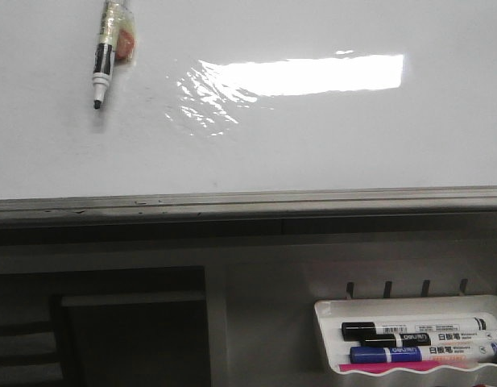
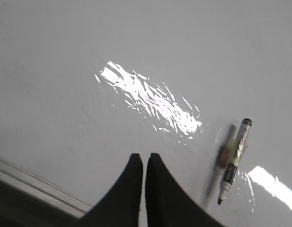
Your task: Write number 7 on whiteboard
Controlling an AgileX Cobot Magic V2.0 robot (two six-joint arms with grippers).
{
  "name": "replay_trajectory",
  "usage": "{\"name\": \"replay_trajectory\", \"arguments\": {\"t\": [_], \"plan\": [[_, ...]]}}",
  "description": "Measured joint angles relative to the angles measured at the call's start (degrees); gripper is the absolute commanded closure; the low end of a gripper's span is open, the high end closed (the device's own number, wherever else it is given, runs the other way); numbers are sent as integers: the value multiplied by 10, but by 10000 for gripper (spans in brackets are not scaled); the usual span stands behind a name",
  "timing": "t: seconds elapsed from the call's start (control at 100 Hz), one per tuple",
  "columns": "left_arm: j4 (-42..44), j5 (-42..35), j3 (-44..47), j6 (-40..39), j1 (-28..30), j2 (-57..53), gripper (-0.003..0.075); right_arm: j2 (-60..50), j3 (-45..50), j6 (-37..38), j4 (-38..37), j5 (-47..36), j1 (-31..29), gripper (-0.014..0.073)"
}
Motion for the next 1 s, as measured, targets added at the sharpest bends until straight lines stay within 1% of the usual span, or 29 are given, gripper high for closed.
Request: {"name": "replay_trajectory", "arguments": {"t": [0.07, 0.15, 0.2, 0.26, 0.38, 0.51, 0.64, 0.77, 0.82, 0.88, 0.93, 0.98, 1.0], "plan": [[-29, 4, -1, -1, 0, 0, 741, -1, -1, 0, 22, 13, 0, 652], [-35, 29, -10, -1, 0, 0, 741, -1, -9, -10, 28, 49, 0, 636], [-24, 54, -26, -1, 0, 0, 741, -1, -25, -18, 22, 84, 0, 636], [8, 87, -55, -1, 0, 4, 741, 12, -52, -24, 9, 118, 0, 636], [100, 174, -140, -1, 0, 53, 741, 85, -127, -26, -34, 199, 0, 636], [186, 258, -233, 0, 0, 137, 741, 197, -207, -27, -71, 288, 0, 636], [210, 319, -297, 28, 0, 202, 740, 287, -279, -29, -82, 338, 0, 636], [214, 350, -334, 56, 0, 248, 736, 338, -319, -30, -85, 361, 0, 634], [211, 356, -340, 73, 0, 262, 708, 351, -327, -32, -85, 365, 0, 613], [193, 361, -344, 99, 0, 277, 624, 362, -335, -38, -85, 368, 0, 550], [171, 365, -345, 126, 0, 287, 538, 367, -337, -45, -85, 369, 0, 461], [143, 365, -346, 150, 0, 297, 449, 369, -338, -49, -85, 369, 0, 332], [131, 366, -346, 160, 0, 301, 412, 369, -338, -51, -85, 369, 0, 296]]}}
